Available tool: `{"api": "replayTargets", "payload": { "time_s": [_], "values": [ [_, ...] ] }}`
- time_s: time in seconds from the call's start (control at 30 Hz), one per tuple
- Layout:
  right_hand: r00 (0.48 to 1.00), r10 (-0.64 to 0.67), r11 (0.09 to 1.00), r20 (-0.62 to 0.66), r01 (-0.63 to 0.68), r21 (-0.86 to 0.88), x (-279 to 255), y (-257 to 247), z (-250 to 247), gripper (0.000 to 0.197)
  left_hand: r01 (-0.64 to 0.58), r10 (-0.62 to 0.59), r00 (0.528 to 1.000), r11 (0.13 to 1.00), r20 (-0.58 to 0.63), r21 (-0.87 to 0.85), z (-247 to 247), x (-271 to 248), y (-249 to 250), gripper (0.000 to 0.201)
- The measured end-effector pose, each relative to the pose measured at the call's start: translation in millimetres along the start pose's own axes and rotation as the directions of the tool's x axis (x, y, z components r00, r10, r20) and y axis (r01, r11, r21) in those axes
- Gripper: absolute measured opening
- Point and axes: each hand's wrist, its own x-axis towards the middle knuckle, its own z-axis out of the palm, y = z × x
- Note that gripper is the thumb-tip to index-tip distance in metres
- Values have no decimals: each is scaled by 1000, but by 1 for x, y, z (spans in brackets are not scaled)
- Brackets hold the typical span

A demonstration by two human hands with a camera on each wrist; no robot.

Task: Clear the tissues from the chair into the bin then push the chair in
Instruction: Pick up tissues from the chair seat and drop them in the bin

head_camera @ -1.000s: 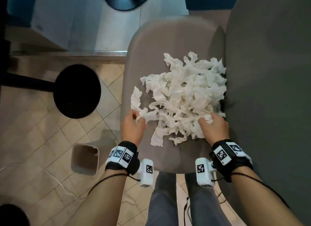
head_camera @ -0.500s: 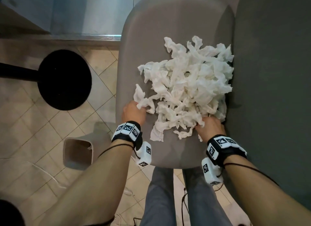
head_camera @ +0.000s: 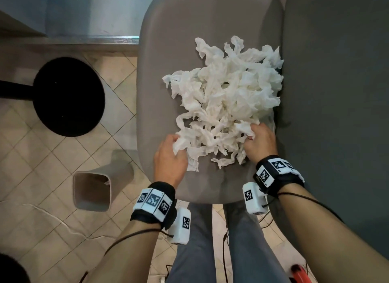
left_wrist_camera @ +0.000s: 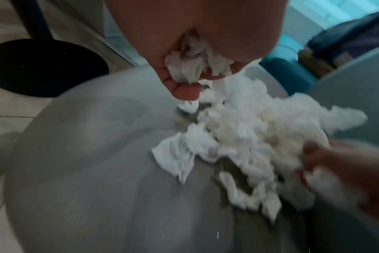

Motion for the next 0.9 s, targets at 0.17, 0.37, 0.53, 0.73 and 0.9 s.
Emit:
{"api": "replayTargets", "payload": {
  "time_s": [0.17, 0.37, 0.53, 0.73, 0.9],
  "values": [
    [995, 22, 992, 98, -34, 122, 1, -11, 7, 36, -15, -19, 988, 977, 155, 214, 37, 1, -8, 43],
    [985, 6, 992, 170, 15, -126, 7, -9, 21, 35, -64, -26, 974, 921, 226, 384, 49, 9, -15, 30],
    [989, 99, 993, 113, -106, 58, 10, -16, 14, 39, -22, 14, 994, 997, 111, 69, 25, 5, -13, 17],
    [979, 142, 954, -149, -95, 286, -3, -14, -16, 7, 81, -88, 996, 944, -8, -320, -4, -3, -13, 43],
    [972, 186, 924, -146, -122, 361, -13, -9, -22, 9, 49, -52, 998, 990, -23, -135, -8, -6, -7, 23]
  ]
}}
